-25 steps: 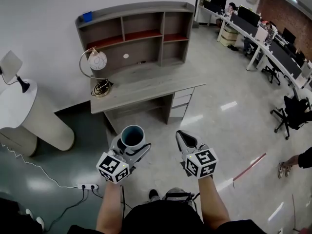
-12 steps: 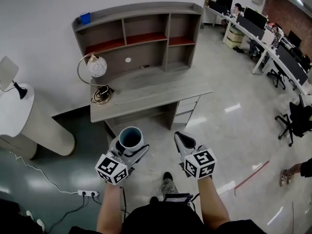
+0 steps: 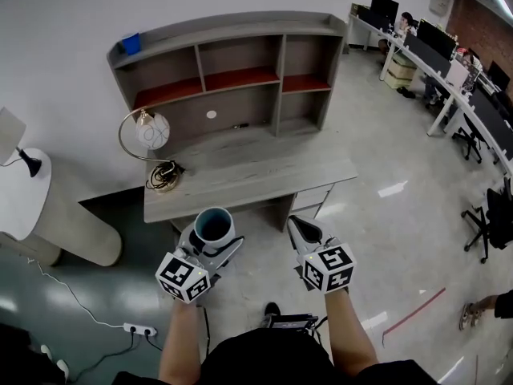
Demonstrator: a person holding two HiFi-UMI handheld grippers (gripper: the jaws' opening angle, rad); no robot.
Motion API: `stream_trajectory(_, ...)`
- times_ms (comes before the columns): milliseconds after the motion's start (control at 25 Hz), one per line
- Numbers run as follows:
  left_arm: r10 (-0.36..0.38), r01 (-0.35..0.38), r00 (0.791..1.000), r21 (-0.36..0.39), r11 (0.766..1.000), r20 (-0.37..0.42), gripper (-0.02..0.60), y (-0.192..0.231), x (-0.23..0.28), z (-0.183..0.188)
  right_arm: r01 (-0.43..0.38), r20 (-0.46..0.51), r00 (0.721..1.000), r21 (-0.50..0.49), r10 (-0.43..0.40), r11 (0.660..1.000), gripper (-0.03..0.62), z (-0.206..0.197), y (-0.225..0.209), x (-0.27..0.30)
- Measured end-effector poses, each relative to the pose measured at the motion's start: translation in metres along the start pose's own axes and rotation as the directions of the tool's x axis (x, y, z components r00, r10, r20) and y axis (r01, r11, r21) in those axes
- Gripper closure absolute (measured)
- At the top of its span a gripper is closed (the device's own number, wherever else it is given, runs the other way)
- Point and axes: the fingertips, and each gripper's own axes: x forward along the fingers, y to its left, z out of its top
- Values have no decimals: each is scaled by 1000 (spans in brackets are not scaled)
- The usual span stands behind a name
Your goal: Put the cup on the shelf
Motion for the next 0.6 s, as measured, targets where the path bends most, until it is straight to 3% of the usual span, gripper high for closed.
stream_trajectory(320,51,-51,999,-8,999,6,212,22,51,5,-44,-12,999,-14,44,999,580,15,-53,40)
stream_trajectory(600,81,-81,997,-15,997,-1,212,53,74,4,-75,-24,997,-9,74,997,580,18,-70,77)
